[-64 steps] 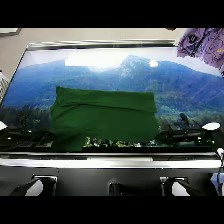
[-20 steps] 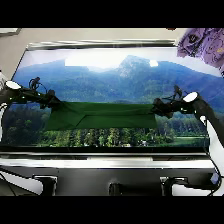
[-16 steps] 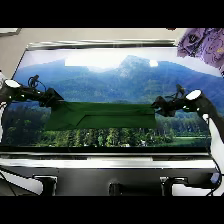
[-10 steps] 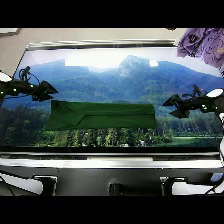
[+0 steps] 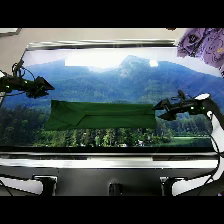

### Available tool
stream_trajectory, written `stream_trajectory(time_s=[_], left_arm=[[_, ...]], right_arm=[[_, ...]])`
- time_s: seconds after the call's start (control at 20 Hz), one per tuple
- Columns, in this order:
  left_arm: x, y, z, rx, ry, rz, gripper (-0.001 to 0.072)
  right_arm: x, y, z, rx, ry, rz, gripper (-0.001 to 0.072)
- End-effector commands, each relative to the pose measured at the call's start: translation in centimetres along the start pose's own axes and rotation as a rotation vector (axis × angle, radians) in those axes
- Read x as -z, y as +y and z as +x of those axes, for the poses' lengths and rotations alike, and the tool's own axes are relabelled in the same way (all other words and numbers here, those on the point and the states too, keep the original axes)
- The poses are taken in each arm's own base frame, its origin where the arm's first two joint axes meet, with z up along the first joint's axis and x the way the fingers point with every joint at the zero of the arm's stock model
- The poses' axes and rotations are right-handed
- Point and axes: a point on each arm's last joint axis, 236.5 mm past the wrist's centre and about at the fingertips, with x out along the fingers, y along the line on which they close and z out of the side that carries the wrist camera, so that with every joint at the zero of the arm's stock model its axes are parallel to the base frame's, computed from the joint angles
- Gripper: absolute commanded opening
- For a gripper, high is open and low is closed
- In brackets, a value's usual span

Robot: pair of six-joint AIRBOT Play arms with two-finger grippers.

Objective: Fold the clothes and pants, and hang the long-sleeved shirts on hangers.

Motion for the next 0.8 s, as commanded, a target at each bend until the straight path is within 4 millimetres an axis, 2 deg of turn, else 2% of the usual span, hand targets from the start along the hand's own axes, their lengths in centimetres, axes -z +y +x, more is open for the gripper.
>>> stream_trajectory(time_s=[0.0,0.1,0.15,0.25,0.3,0.35,0.4,0.45,0.55,0.75], left_arm=[[-0.1,-0.1,-0.2,-0.002,-0.006,0.003,0.0543],[-0.1,-0.1,-0.2,-0.002,-0.006,0.003,0.0543],[-0.1,-0.1,-0.2,-0.002,-0.005,0.003,0.0543],[-0.1,-0.2,-0.2,0.0,-0.005,0.005,0.0532],[0.0,-0.4,0.0,0.001,-0.002,0.007,0.0455],[0.2,-0.9,0.2,0.01,0.004,0.012,0.027],[0.4,-1.7,0.6,0.026,0.011,0.019,0.0043],[0.7,-2.7,1.2,0.044,0.023,0.031,0.0019],[2.1,-5.2,3.3,0.066,0.073,0.071,0.0018],[7.7,-11.6,10.4,0.09,0.224,0.155,0.0018]], right_arm=[[0.2,0.4,2.5,0.005,0.025,-0.026,0.07],[-0.2,0.6,3.3,0.025,0.006,-0.045,0.0659],[-0.3,0.8,3.6,0.03,-0.001,-0.054,0.0587],[-0.2,0.9,4.1,0.048,-0.003,-0.073,0.0331],[-0.1,1.1,4.1,0.047,0.0,-0.075,0.0154],[0.0,1.5,3.8,0.044,-0.001,-0.08,0.0075],[0.1,2.1,3.2,0.041,-0.009,-0.088,0.0027],[0.1,2.7,2.3,0.049,-0.031,-0.082,0.0027],[0.1,3.8,-0.3,0.1,-0.075,-0.055,0.0026],[1.2,6.5,-7.5,0.25,-0.133,-0.104,0.0026]])
